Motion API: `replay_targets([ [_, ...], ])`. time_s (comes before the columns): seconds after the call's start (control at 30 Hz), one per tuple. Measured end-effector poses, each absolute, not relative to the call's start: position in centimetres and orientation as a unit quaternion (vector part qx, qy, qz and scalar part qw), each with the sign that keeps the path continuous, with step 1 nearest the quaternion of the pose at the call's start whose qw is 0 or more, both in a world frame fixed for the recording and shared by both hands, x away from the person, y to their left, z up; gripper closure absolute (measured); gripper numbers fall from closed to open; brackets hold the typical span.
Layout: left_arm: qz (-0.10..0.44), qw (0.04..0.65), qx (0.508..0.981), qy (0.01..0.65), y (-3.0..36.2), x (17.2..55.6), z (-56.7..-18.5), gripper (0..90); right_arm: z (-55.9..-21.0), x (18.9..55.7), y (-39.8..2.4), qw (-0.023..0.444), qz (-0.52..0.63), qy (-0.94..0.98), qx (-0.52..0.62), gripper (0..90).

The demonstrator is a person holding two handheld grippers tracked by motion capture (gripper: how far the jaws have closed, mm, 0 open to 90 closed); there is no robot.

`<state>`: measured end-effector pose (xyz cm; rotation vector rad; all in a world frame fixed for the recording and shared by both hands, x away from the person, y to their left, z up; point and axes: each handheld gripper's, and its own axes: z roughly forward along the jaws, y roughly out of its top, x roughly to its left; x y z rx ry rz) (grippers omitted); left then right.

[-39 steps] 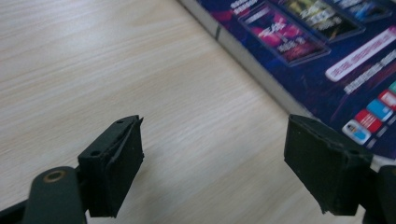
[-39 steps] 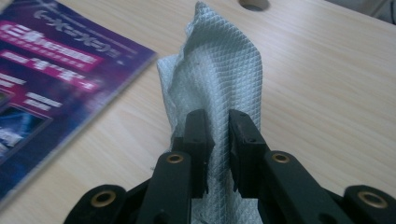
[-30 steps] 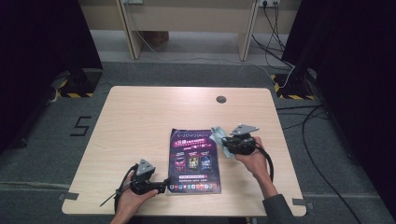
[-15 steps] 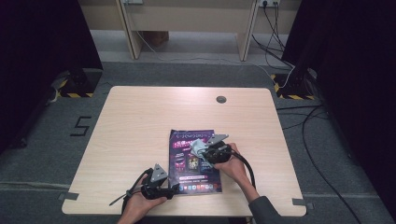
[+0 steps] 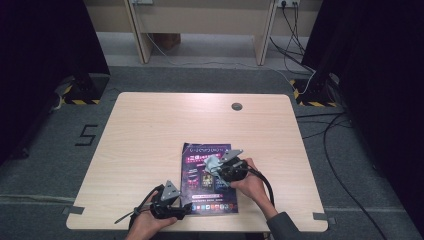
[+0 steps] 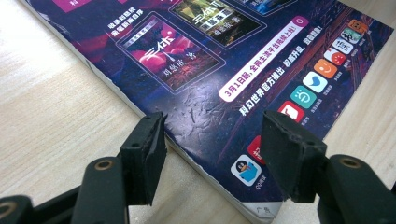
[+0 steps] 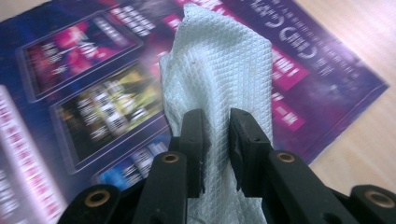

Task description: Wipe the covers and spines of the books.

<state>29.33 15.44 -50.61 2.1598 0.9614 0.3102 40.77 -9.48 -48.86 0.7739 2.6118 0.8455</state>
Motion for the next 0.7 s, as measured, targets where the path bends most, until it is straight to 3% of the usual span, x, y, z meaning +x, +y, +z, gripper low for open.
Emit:
replay_targets([
  [0.33, 0.107, 0.380, 0.832, 0.389, 15.8, 29.6, -50.9, 35.4, -49.2, 46.1, -10.5, 0.191, 0.294, 0.880, 0.320, 76.1],
  [0.7, 0.100, 0.380, 0.832, 0.391, 16.1, 29.8, -51.0, 33.2, -49.4, 48.3, -10.9, 0.214, 0.288, 0.871, 0.335, 76.4],
])
